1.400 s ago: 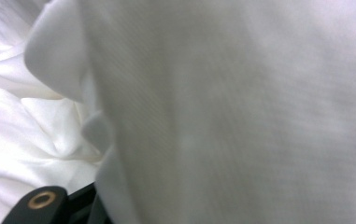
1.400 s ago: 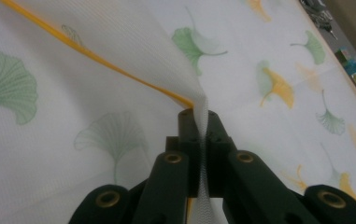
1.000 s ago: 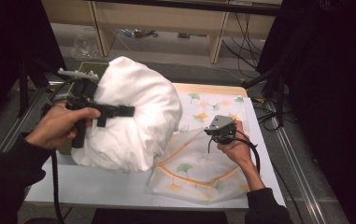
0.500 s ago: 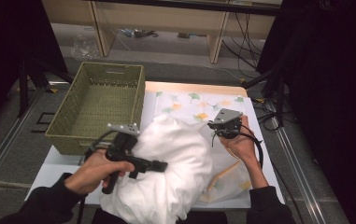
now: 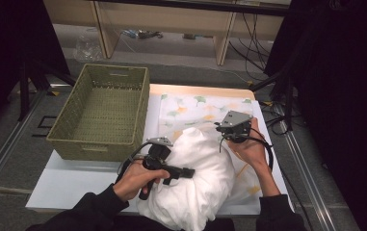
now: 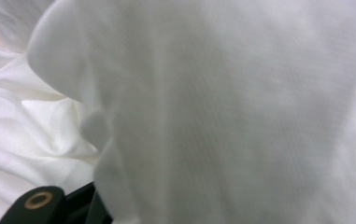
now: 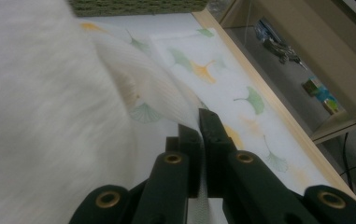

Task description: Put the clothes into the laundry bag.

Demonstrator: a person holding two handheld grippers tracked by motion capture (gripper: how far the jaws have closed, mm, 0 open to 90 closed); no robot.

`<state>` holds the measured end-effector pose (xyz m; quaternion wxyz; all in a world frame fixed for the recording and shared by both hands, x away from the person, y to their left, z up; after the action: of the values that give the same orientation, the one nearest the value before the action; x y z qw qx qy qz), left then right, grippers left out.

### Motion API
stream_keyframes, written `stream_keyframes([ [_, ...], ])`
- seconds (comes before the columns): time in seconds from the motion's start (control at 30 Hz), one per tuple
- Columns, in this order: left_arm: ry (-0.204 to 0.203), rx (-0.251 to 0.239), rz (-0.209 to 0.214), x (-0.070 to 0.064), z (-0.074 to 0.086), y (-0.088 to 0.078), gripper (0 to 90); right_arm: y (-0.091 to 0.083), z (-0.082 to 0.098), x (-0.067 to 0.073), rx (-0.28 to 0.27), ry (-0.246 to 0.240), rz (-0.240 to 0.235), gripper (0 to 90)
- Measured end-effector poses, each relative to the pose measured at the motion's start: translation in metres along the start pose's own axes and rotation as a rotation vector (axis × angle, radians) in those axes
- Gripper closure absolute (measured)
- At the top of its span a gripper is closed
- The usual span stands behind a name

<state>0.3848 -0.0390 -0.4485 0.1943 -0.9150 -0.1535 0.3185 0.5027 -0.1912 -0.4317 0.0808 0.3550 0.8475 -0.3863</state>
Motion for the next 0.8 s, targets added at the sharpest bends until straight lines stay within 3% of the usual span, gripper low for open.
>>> stream_keyframes([
  [0.03,0.000,0.000,0.000,0.000,0.000,0.000,59.2,0.000,0.000,0.000,0.000,0.000,0.000,89.3],
  [0.1,0.035,-0.032,-0.065,0.005,-0.011,-0.012,58.7,-0.001,0.000,0.000,-0.001,-0.007,-0.001,89.3],
  [0.2,0.065,-0.035,-0.083,0.006,-0.017,-0.015,58.2,-0.002,-0.001,0.002,0.001,0.008,-0.003,89.3],
  [0.27,0.065,-0.037,-0.096,0.007,-0.017,-0.011,58.2,-0.002,-0.003,0.002,-0.003,-0.009,-0.005,89.3],
  [0.3,0.071,-0.016,-0.105,0.009,-0.013,0.004,58.2,-0.003,-0.005,0.002,-0.004,-0.007,-0.001,89.4],
  [0.33,0.071,-0.016,-0.105,0.009,-0.013,0.004,58.2,-0.004,-0.006,0.003,-0.003,-0.011,-0.002,89.3],
  [0.37,0.077,0.005,-0.111,0.011,-0.008,0.014,58.2,-0.004,-0.006,0.003,-0.003,-0.011,-0.002,89.3],
  [0.47,0.104,0.130,-0.091,0.016,0.011,0.053,57.5,-0.007,-0.012,0.003,-0.017,-0.020,0.005,89.5],
  [0.53,0.090,0.134,-0.079,0.015,0.011,0.059,57.4,-0.009,-0.013,0.003,-0.019,-0.014,0.007,89.5],
  [0.6,0.111,0.148,-0.083,0.016,0.008,0.063,57.2,-0.012,-0.016,0.002,-0.036,-0.011,0.014,89.6],
  [0.67,0.157,0.144,-0.118,0.020,0.003,0.066,56.7,-0.015,-0.018,0.003,-0.038,-0.016,0.008,89.7],
  [0.77,0.076,0.179,-0.120,0.033,0.002,0.068,51.4,-0.019,-0.021,0.004,-0.047,-0.023,0.010,89.8],
  [0.8,0.039,0.156,-0.134,0.042,0.001,0.073,47.9,-0.020,-0.022,0.004,-0.049,-0.030,0.009,89.9],
])
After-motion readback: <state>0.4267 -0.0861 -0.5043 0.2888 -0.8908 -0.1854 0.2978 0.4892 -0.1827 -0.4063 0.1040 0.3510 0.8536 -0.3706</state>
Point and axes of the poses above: each handheld gripper's, and its own axes: y roughly forward along the jaws, z roughly out of its underside, x roughly to its left, the point moved 9 cm from there along y, roughly forward along the jaws, and after that the axes turned 1 degree about z, right-handed, at the moved point
